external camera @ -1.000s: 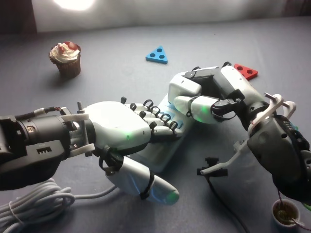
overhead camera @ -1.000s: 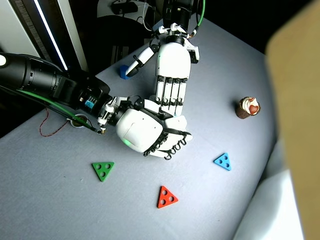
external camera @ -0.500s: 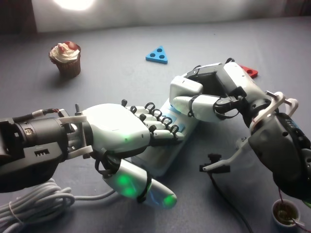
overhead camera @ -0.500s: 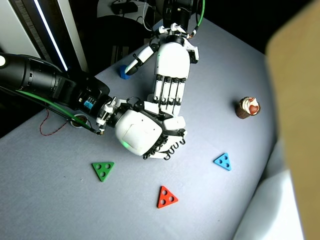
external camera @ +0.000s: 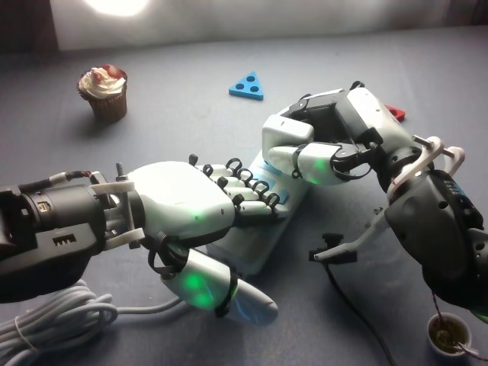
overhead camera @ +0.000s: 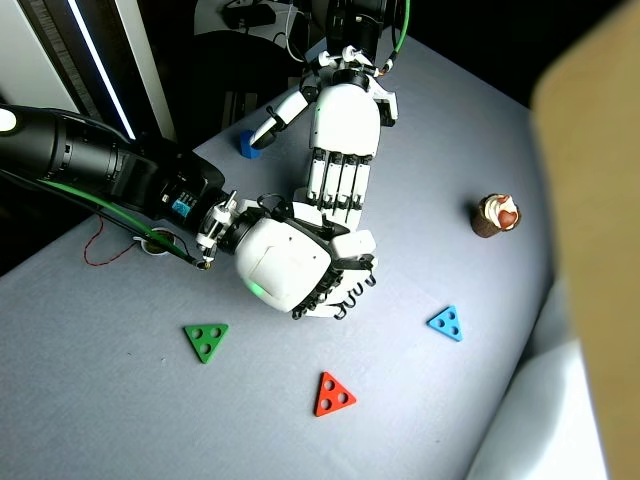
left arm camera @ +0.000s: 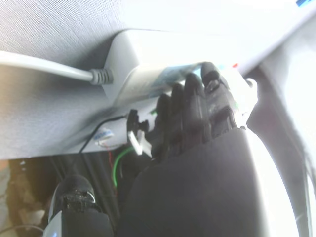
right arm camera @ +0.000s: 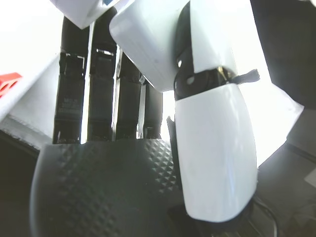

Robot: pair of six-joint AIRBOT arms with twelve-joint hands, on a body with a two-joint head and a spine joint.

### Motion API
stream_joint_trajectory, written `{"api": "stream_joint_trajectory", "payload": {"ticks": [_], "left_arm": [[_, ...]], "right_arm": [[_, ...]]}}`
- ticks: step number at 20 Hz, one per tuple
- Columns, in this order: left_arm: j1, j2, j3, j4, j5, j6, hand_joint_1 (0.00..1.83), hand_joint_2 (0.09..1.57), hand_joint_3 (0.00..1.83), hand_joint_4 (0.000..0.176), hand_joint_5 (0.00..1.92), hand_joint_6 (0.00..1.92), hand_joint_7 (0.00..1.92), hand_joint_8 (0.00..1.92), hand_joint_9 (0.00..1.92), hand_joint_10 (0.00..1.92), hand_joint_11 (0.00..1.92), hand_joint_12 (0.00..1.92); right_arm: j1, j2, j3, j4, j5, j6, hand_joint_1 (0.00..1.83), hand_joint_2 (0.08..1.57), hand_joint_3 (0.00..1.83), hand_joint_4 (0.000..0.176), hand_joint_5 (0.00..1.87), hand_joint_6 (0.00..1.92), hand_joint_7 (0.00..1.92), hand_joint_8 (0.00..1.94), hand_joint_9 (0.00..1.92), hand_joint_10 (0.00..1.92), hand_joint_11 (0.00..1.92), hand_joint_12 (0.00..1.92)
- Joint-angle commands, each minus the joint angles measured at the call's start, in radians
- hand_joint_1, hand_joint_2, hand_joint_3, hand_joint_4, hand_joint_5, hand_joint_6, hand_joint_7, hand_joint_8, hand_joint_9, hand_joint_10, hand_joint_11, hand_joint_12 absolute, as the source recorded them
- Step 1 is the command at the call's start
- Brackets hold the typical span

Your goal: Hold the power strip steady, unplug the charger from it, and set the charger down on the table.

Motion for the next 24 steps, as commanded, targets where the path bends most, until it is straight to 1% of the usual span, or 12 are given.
{"api": "stream_joint_trajectory", "payload": {"ticks": [1, 3, 4, 5, 7, 15, 16, 17, 18, 20, 23, 24], "left_arm": [[0.005, -0.007, 0.000, -0.007, -0.027, -0.015, 0.00, 0.93, 0.00, 0.000, 0.18, 0.00, 0.18, 0.00, 0.16, 0.00, 0.09, 0.13], [0.018, -0.009, 0.000, -0.007, -0.020, -0.040, 0.00, 0.93, 0.00, 0.000, 0.19, 0.00, 0.18, 0.00, 0.16, 0.00, 0.08, 0.12], [0.021, -0.010, 0.000, -0.007, -0.019, -0.043, 0.00, 0.93, 0.00, 0.000, 0.18, 0.00, 0.17, 0.00, 0.15, 0.00, 0.07, 0.12], [0.024, -0.011, -0.001, -0.007, -0.017, -0.043, 0.00, 0.93, 0.00, 0.000, 0.18, 0.00, 0.18, 0.00, 0.15, 0.00, 0.07, 0.12], [0.026, -0.012, -0.005, -0.005, 0.004, -0.042, 0.00, 0.93, 0.00, 0.000, 0.19, 0.00, 0.18, 0.00, 0.16, 0.01, 0.08, 0.12], [0.035, -0.020, -0.005, -0.001, 0.007, -0.037, 0.00, 0.93, 0.00, 0.000, 0.17, 0.00, 0.17, 0.00, 0.14, 0.00, 0.06, 0.11], [0.035, -0.020, -0.004, -0.001, 0.003, -0.037, 0.00, 0.94, 0.00, 0.000, 0.17, 0.00, 0.16, 0.00, 0.14, 0.00, 0.07, 0.11], [0.035, -0.020, -0.003, -0.001, -0.001, -0.037, 0.00, 0.93, 0.00, 0.000, 0.18, 0.00, 0.17, 0.00, 0.16, 0.01, 0.08, 0.11], [0.035, -0.020, -0.002, -0.001, -0.005, -0.037, 0.00, 0.94, 0.00, 0.000, 0.19, 0.01, 0.18, 0.01, 0.17, 0.01, 0.09, 0.12], [0.033, -0.019, -0.001, -0.001, -0.007, -0.033, 0.00, 0.94, 0.00, 0.000, 0.20, 0.01, 0.19, 0.01, 0.18, 0.01, 0.10, 0.12], [0.031, -0.017, -0.001, -0.001, -0.011, -0.030, 0.00, 0.94, 0.00, 0.000, 0.19, 0.00, 0.19, 0.01, 0.18, 0.01, 0.10, 0.12], [0.031, -0.016, -0.001, -0.001, -0.013, -0.030, 0.00, 0.93, 0.00, 0.000, 0.18, 0.00, 0.19, 0.00, 0.17, 0.00, 0.09, 0.11]], "right_arm": [[0.024, 0.009, -0.002, -0.102, 0.117, 0.050, 1.38, 1.06, 0.00, 0.000, 1.06, 0.84, 1.19, 0.55, 0.99, 1.03, 0.76, 0.97], [0.024, 0.009, 0.001, -0.102, 0.126, 0.050, 1.39, 1.05, 0.00, 0.000, 1.06, 0.84, 1.19, 0.54, 1.00, 1.03, 0.77, 0.97], [0.024, 0.009, 0.001, -0.102, 0.129, 0.050, 1.28, 1.05, 0.00, 0.000, 1.09, 0.82, 1.20, 0.59, 1.04, 0.50, 0.76, 0.96], [0.024, 0.009, 0.001, -0.102, 0.130, 0.050, 1.25, 1.05, 0.00, 0.025, 1.09, 0.81, 1.19, 0.60, 1.12, 0.22, 0.77, 0.95], [0.024, 0.009, 0.002, -0.102, 0.130, 0.050, 1.25, 1.05, 0.00, 0.030, 1.08, 0.84, 1.19, 0.60, 1.18, 0.04, 0.77, 0.94], [0.024, 0.009, -0.035, -0.123, 0.126, 0.044, 1.24, 1.06, 0.00, 0.030, 1.06, 0.86, 1.17, 0.66, 1.20, 0.01, 0.76, 0.94], [0.024, 0.019, -0.051, -0.127, 0.122, 0.019, 1.25, 1.06, 0.00, 0.008, 1.05, 0.84, 1.18, 0.68, 1.21, 0.01, 0.78, 0.93], [0.024, 0.030, -0.066, -0.127, 0.122, 0.002, 1.25, 1.06, 0.00, 0.003, 1.05, 0.82, 1.18, 0.69, 1.21, 0.01, 0.78, 0.93], [0.024, 0.050, -0.084, -0.127, 0.117, -0.008, 1.25, 1.05, 0.00, 0.015, 1.06, 0.81, 1.19, 0.66, 1.21, 0.01, 0.79, 0.91], [0.024, 0.086, -0.112, -0.126, 0.115, -0.009, 1.24, 1.06, 0.00, 0.024, 1.05, 0.84, 1.17, 0.69, 1.20, 0.00, 0.78, 0.90], [0.024, 0.139, -0.152, -0.126, 0.115, -0.016, 1.25, 1.04, 0.00, 0.032, 1.10, 0.79, 1.20, 0.61, 1.22, 0.00, 0.81, 0.87], [0.024, 0.159, -0.164, -0.126, 0.115, -0.016, 1.24, 1.05, 0.00, 0.037, 1.09, 0.81, 1.17, 0.67, 1.20, 0.00, 0.78, 0.89]]}}
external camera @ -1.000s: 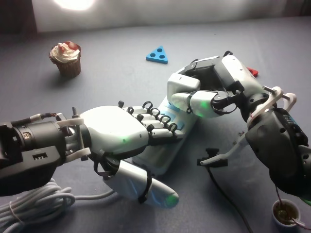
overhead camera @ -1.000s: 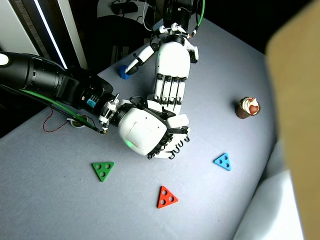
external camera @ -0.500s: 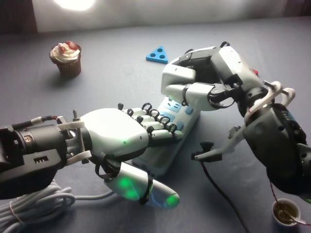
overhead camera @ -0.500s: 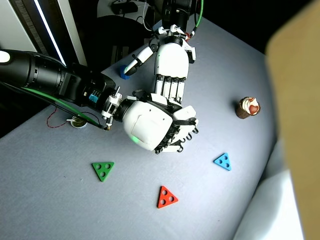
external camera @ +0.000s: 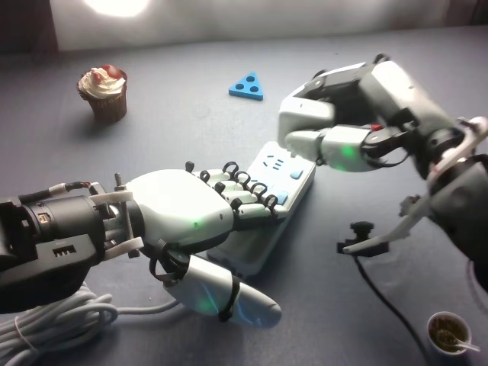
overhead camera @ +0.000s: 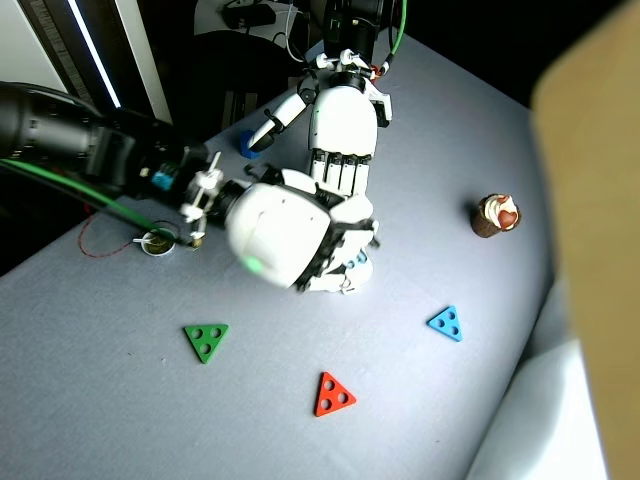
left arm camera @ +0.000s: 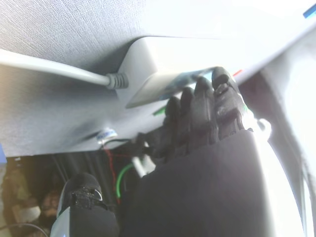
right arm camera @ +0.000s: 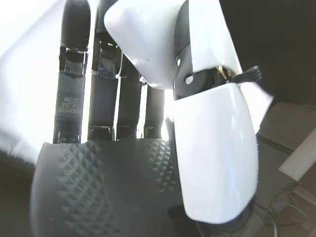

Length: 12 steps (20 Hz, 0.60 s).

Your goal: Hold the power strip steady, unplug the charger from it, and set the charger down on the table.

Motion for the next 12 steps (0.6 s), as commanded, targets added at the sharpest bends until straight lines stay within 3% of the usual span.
{"api": "stream_joint_trajectory", "payload": {"ticks": [1, 3, 4, 5, 6, 9, 10, 11, 12], "left_arm": [[0.003, -0.009, 0.001, -0.002, -0.010, -0.003, 0.00, 0.93, 0.00, 0.000, 0.18, 0.00, 0.18, 0.00, 0.16, 0.00, 0.08, 0.11], [0.003, -0.006, 0.000, -0.003, -0.012, -0.003, 0.00, 0.93, 0.00, 0.000, 0.18, 0.00, 0.17, 0.00, 0.16, 0.00, 0.09, 0.11], [0.002, -0.005, 0.000, -0.004, -0.012, -0.003, 0.00, 0.93, 0.00, 0.000, 0.20, 0.01, 0.19, 0.01, 0.17, 0.01, 0.11, 0.12], [0.000, -0.003, -0.001, -0.005, -0.012, -0.003, 0.00, 0.93, 0.00, 0.000, 0.21, 0.01, 0.19, 0.01, 0.17, 0.01, 0.11, 0.11], [-0.002, -0.002, -0.001, -0.005, -0.012, -0.003, 0.00, 0.93, 0.00, 0.000, 0.20, 0.01, 0.19, 0.01, 0.17, 0.00, 0.11, 0.12], [-0.009, 0.000, -0.002, -0.006, -0.011, -0.003, 0.00, 0.94, 0.00, 0.000, 0.20, 0.01, 0.21, 0.01, 0.19, 0.01, 0.11, 0.11], [-0.010, 0.000, -0.003, -0.006, -0.011, -0.002, 0.00, 0.93, 0.00, 0.000, 0.20, 0.00, 0.20, 0.01, 0.19, 0.01, 0.11, 0.11], [-0.010, 0.000, -0.004, -0.006, -0.011, -0.003, 0.00, 0.93, 0.00, 0.000, 0.20, 0.00, 0.20, 0.01, 0.19, 0.01, 0.12, 0.12], [-0.010, 0.000, -0.005, -0.006, -0.011, -0.003, 0.00, 0.93, 0.00, 0.000, 0.19, 0.00, 0.20, 0.00, 0.18, 0.00, 0.11, 0.11]], "right_arm": [[0.010, 0.016, -0.013, -0.070, 0.086, 0.007, 1.24, 1.06, 0.00, 0.036, 1.08, 0.81, 1.16, 0.69, 1.20, 0.00, 0.78, 0.90], [0.010, 0.037, -0.030, -0.083, 0.086, -0.038, 1.25, 1.05, 0.00, 0.036, 1.10, 0.80, 1.17, 0.66, 1.21, 0.00, 0.81, 0.89], [0.010, 0.046, -0.033, -0.121, 0.086, -0.042, 1.36, 1.07, 0.00, 0.000, 1.06, 0.81, 1.16, 0.63, 1.05, 0.81, 0.78, 0.94], [-0.001, 0.071, -0.037, -0.181, 0.086, -0.043, 1.38, 1.07, 0.00, 0.000, 1.03, 0.88, 1.12, 0.69, 0.99, 1.02, 0.76, 0.97], [-0.004, 0.082, -0.044, -0.179, 0.086, -0.071, 1.38, 1.07, 0.00, 0.000, 1.03, 0.86, 1.14, 0.66, 0.99, 1.05, 0.76, 0.98], [-0.006, 0.105, -0.050, -0.175, 0.086, -0.175, 1.38, 1.06, 0.00, 0.000, 1.05, 0.84, 1.16, 0.63, 1.00, 1.04, 0.77, 0.96], [-0.009, 0.111, -0.050, -0.175, 0.084, -0.242, 1.26, 1.08, 0.00, 0.006, 1.01, 0.93, 1.12, 0.73, 0.99, 0.51, 0.74, 0.94], [-0.014, 0.120, -0.051, -0.179, 0.062, -0.305, 1.24, 1.09, 0.00, 0.021, 0.99, 0.98, 1.11, 0.75, 1.06, 0.23, 0.74, 0.92], [-0.021, 0.129, -0.051, -0.197, 0.034, -0.330, 1.23, 1.09, 0.00, 0.025, 0.99, 1.00, 1.09, 0.77, 1.09, 0.10, 0.72, 0.92]]}}
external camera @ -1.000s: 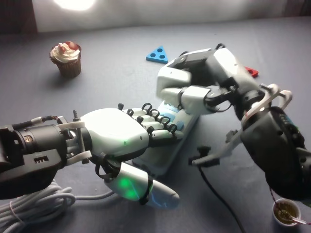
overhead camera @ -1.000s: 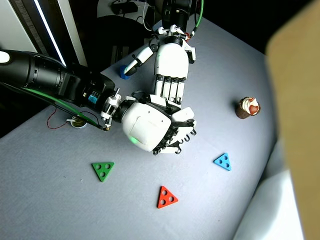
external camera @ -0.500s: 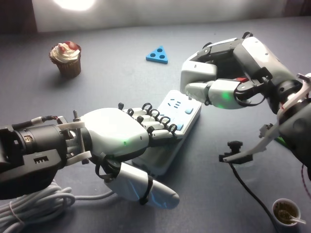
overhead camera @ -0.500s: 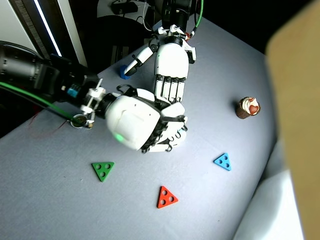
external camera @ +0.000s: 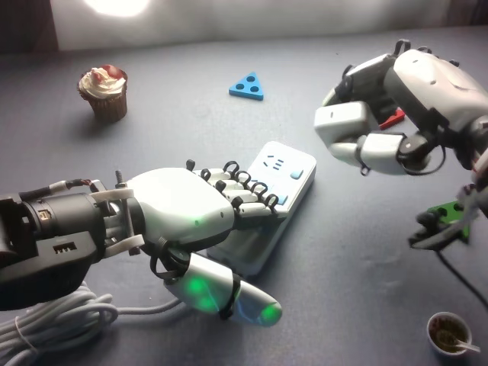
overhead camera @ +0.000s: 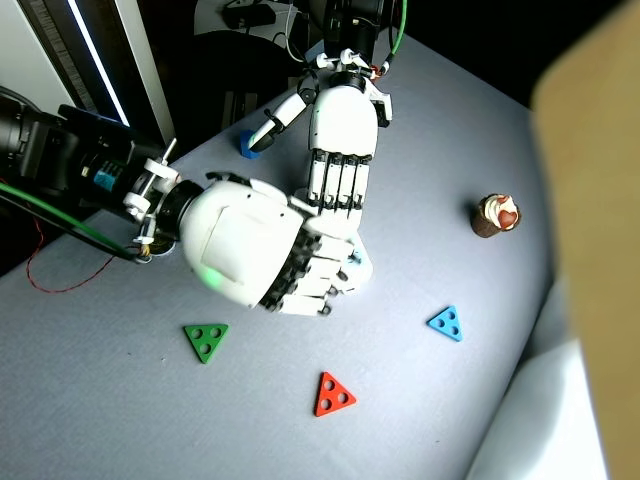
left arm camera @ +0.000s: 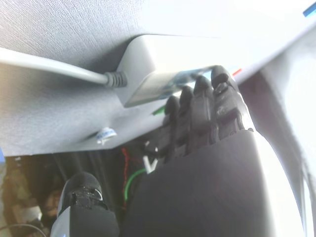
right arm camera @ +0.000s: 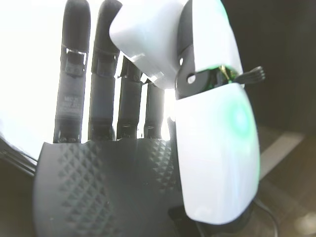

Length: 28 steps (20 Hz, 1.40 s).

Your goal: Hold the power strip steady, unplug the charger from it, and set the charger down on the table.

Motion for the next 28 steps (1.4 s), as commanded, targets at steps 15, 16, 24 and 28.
{"api": "stream_joint_trajectory", "payload": {"ticks": [15, 16, 24, 28], "left_arm": [[0.000, 0.015, -0.006, -0.007, -0.023, 0.002, 0.00, 0.93, 0.00, 0.000, 0.19, 0.00, 0.19, 0.01, 0.18, 0.01, 0.12, 0.10], [0.000, 0.015, -0.007, -0.007, -0.023, 0.002, 0.00, 0.93, 0.00, 0.000, 0.20, 0.00, 0.19, 0.01, 0.18, 0.01, 0.11, 0.10], [-0.002, 0.015, -0.008, -0.007, -0.023, 0.002, 0.00, 0.93, 0.00, 0.000, 0.17, 0.00, 0.17, 0.00, 0.16, 0.00, 0.10, 0.09], [-0.001, 0.016, -0.010, -0.007, -0.023, 0.002, 0.00, 0.93, 0.00, 0.000, 0.19, 0.01, 0.19, 0.01, 0.17, 0.01, 0.11, 0.09]], "right_arm": [[-0.080, 0.024, 0.026, -0.164, 0.011, -0.058, 1.28, 1.06, 0.00, 0.000, 0.74, 0.04, 0.85, 0.00, 0.82, 0.00, 0.52, 0.75], [-0.081, 0.024, 0.025, -0.164, 0.011, -0.058, 1.29, 1.06, 0.00, 0.000, 0.69, 0.01, 0.78, 0.00, 0.77, 0.00, 0.48, 0.73], [-0.085, 0.080, -0.076, -0.128, 0.008, 0.054, 1.07, 0.99, 0.00, 0.000, 0.23, 0.00, 0.19, 0.00, 0.20, 0.00, 0.01, 0.57], [-0.130, 0.194, -0.197, -0.128, -0.014, 0.222, 1.06, 0.97, 0.00, 0.000, 0.20, 0.00, 0.16, 0.00, 0.16, 0.00, 0.00, 0.48]]}}
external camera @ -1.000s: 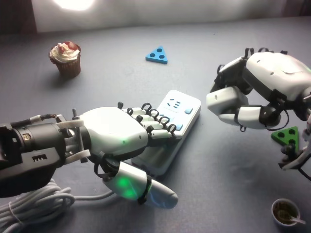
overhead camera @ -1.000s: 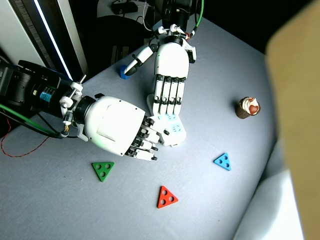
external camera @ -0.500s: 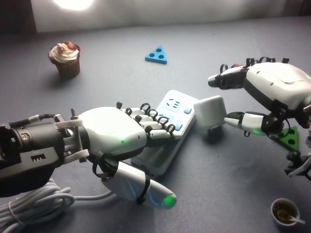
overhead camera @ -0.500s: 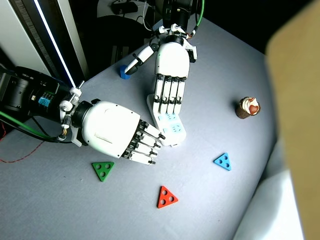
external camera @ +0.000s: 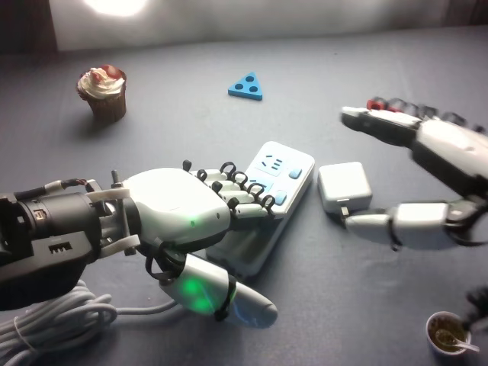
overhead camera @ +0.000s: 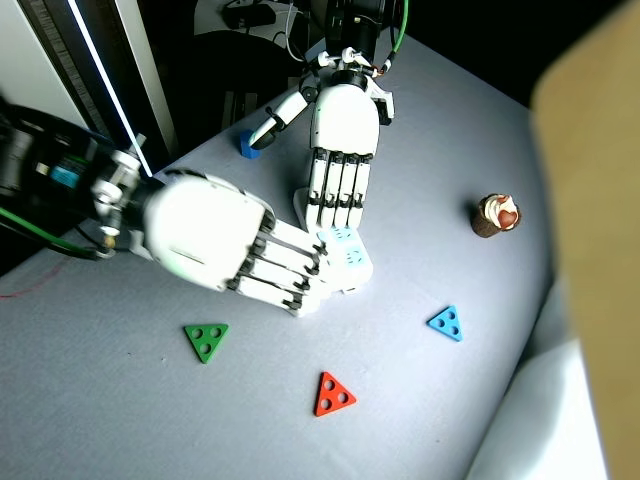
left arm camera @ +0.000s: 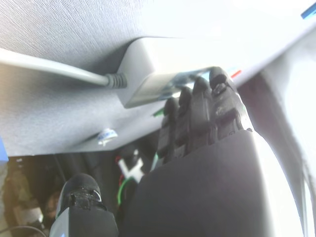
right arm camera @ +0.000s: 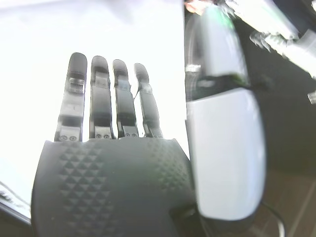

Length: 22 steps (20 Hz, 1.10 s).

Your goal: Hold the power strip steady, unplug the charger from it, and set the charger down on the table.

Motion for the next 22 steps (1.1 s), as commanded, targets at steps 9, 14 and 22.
{"api": "stream_joint_trajectory", "payload": {"ticks": [9, 14, 22], "left_arm": [[-0.112, 0.061, -0.009, -0.009, -0.020, 0.021, 0.00, 0.93, 0.00, 0.000, 0.20, 0.01, 0.19, 0.00, 0.17, 0.00, 0.10, 0.08], [-0.212, 0.114, -0.040, -0.095, 0.001, 0.087, 0.00, 0.93, 0.00, 0.000, 0.18, 0.00, 0.18, 0.00, 0.16, 0.00, 0.10, 0.08], [-0.281, 0.186, -0.091, -0.172, 0.001, 0.154, 0.00, 0.95, 0.01, 0.000, 0.13, 0.00, 0.12, 0.00, 0.10, 0.00, 0.05, 0.05]], "right_arm": [[-0.116, 0.107, -0.173, 0.073, 0.315, 0.176, 1.02, 0.98, 0.00, 0.000, 0.18, 0.00, 0.15, 0.00, 0.15, 0.00, 0.00, 0.51], [-0.142, 0.168, -0.244, 0.114, 0.262, 0.184, 1.02, 1.01, 0.00, 0.000, 0.13, 0.00, 0.13, 0.00, 0.12, 0.00, 0.00, 0.39], [-0.188, 0.239, -0.319, 0.079, 0.223, 0.254, 1.02, 0.97, 0.00, 0.000, 0.17, 0.00, 0.17, 0.00, 0.16, 0.00, 0.00, 0.53]]}}
